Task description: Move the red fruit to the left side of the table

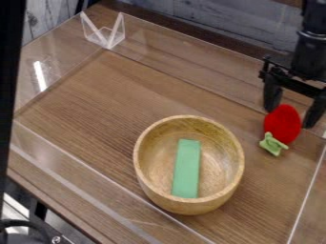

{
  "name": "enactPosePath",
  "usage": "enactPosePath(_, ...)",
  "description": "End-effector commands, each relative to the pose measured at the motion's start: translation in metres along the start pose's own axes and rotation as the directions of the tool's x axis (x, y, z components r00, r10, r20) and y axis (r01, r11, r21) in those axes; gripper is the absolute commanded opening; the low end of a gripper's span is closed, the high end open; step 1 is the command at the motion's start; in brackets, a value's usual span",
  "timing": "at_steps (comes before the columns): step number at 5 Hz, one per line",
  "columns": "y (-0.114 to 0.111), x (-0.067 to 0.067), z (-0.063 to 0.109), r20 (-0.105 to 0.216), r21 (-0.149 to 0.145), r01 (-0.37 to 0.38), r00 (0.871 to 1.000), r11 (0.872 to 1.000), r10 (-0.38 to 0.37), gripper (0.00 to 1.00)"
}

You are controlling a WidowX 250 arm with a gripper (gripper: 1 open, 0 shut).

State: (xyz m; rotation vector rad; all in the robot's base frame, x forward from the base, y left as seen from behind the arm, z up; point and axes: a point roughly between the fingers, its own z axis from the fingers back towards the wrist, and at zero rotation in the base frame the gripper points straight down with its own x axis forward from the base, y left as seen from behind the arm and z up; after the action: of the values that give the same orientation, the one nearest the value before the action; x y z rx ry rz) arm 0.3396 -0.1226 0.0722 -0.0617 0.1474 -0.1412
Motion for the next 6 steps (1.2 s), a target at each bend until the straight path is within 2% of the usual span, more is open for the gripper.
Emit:
enactPosePath(1, -0.009, 0.006, 0.016, 0.052, -0.002, 0.033, 0.998, 0.999, -0.033, 1.0)
enactPosePath(3, -0.008, 0.026, 0.013, 0.024, -0.001, 0.003, 1.0, 1.0, -0.003, 1.0)
enactPosePath(5, 0.013, 0.026, -0.016, -0.006, 0.003, -0.002, 1.0, 1.0, 0.002, 1.0)
enactPosePath(6, 0.002, 0.025, -0.021, 0.0, -0.002, -0.037, 0.999, 0.999, 0.037, 1.0)
